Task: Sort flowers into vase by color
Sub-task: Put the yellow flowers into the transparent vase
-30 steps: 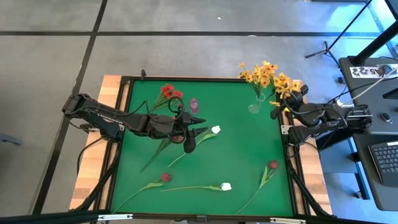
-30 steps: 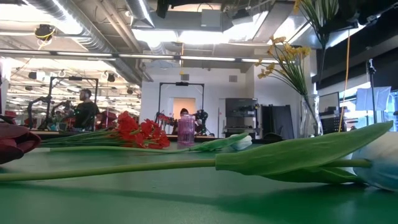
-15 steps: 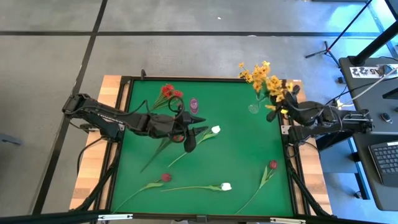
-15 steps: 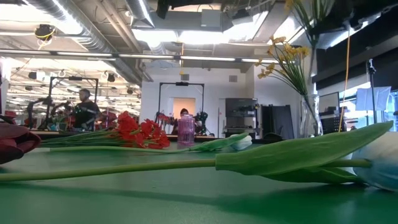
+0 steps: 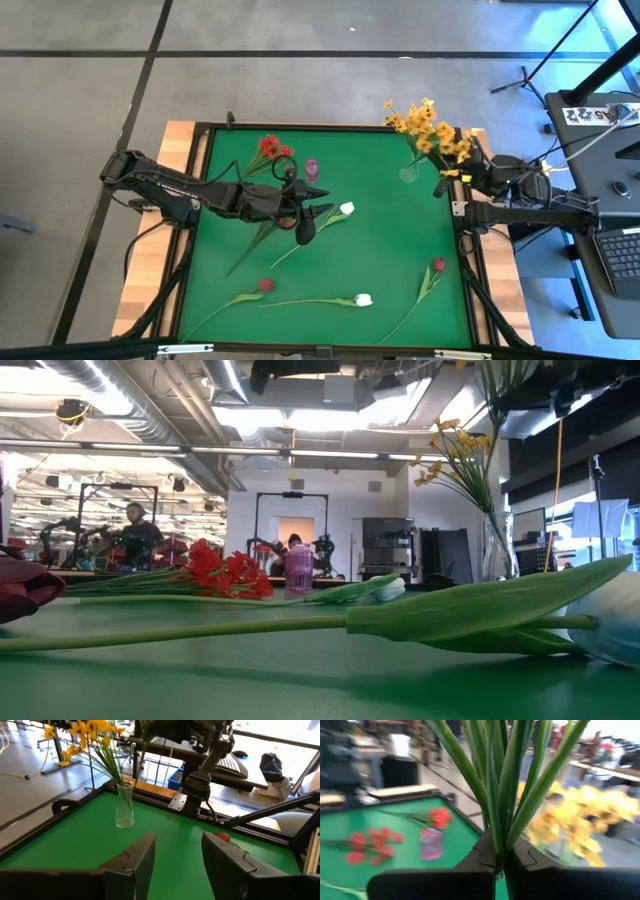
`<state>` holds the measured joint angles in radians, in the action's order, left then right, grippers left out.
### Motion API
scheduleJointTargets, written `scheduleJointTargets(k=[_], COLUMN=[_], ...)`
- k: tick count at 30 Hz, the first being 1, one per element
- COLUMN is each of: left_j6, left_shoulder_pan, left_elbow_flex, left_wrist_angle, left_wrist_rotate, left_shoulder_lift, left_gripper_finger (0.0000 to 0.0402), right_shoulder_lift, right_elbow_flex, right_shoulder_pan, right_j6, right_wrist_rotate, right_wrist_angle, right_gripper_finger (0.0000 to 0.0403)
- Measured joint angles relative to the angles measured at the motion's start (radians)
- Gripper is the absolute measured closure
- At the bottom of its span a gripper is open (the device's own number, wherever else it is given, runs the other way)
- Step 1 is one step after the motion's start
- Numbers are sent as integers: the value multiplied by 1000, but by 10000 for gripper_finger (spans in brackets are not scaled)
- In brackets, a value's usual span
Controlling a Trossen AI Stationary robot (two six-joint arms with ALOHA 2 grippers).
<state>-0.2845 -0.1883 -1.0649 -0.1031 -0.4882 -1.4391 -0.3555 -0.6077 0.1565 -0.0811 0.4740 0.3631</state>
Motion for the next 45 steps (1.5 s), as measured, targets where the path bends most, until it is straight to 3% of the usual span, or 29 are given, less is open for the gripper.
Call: scheduleJointTargets(k=[3, 19, 45], left_j6=[-1, -20, -20], left_shoulder_pan=[-3, 3, 3], left_elbow_flex=[0, 0, 0], left_wrist_angle=[18, 21, 25], left_wrist_rotate=[0, 0, 0], left_shoulder_lift=[0, 0, 0], left_gripper_finger=[246, 246, 246], right_shoulder_lift=[8, -13, -88], right_elbow_flex=[11, 11, 113], right_shoulder_pan=[21, 28, 27], right_j6=[-3, -51, 34], right_wrist_rotate=[78, 187, 282], right_wrist_angle=[40, 59, -19], right_gripper_finger=[393, 392, 389])
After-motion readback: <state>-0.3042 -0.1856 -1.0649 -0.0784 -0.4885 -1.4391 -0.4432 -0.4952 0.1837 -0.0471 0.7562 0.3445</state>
